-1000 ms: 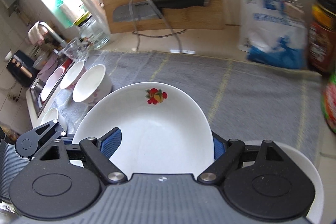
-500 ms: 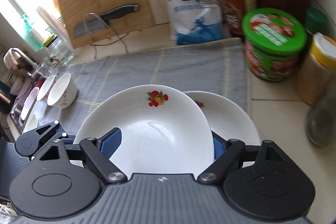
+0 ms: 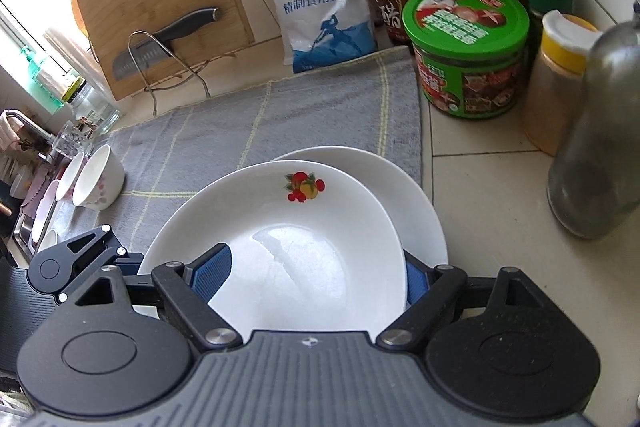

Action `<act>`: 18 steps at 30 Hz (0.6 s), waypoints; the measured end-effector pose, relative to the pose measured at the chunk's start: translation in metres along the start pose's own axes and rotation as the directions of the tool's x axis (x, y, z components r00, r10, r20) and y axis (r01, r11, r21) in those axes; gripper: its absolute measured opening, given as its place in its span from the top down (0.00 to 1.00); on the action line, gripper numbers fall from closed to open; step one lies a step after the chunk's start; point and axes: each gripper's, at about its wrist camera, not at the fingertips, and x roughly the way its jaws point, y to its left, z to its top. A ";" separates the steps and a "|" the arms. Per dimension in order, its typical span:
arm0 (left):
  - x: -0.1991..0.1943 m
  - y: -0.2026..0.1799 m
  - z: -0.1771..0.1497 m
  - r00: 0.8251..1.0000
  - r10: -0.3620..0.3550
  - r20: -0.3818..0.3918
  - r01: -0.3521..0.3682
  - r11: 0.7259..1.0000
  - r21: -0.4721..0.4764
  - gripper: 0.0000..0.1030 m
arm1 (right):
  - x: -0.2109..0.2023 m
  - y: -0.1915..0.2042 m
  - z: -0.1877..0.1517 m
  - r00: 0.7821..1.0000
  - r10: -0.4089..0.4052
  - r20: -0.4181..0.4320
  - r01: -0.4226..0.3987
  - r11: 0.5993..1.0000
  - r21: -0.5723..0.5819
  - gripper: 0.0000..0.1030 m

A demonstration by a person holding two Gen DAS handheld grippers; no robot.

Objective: Organize plates and bowls
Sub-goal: 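Lower the flower plate onto the plate stack and open the right tool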

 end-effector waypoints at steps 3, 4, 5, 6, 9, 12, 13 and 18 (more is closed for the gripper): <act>0.001 0.003 0.001 1.000 0.003 0.000 -0.003 1.000 -0.011 0.04 | 0.000 -0.003 -0.001 1.000 -0.011 -0.003 0.011 1.000 0.008 0.13; 0.002 0.005 0.001 1.000 0.004 -0.001 -0.004 1.000 -0.016 0.04 | 0.000 -0.004 -0.002 1.000 -0.015 -0.005 0.015 1.000 0.011 0.13; 0.002 0.006 0.001 1.000 0.006 0.001 -0.006 1.000 -0.019 0.04 | 0.000 -0.005 -0.002 1.000 -0.019 -0.006 0.019 1.000 0.015 0.13; 0.002 0.007 0.002 1.000 0.009 0.001 -0.009 1.000 -0.020 0.04 | -0.001 -0.007 -0.003 1.000 -0.017 -0.002 0.017 1.000 0.020 0.13; 0.006 0.007 0.002 1.000 0.012 -0.005 -0.012 1.000 -0.013 0.04 | -0.004 -0.010 -0.004 1.000 -0.014 0.005 0.014 0.999 0.037 0.13; 0.007 0.010 0.002 1.000 -0.005 -0.005 0.004 1.000 -0.023 0.04 | -0.007 -0.010 -0.005 1.000 -0.016 0.013 0.016 0.999 0.040 0.13; 0.008 0.010 0.002 1.000 -0.006 -0.005 0.006 1.000 -0.024 0.03 | -0.008 -0.010 -0.005 1.000 -0.018 0.014 0.017 0.999 0.041 0.13; 0.007 0.012 0.001 1.000 -0.011 0.000 0.011 1.000 -0.014 0.03 | -0.012 -0.006 -0.005 0.999 -0.047 0.014 0.047 0.998 0.034 0.12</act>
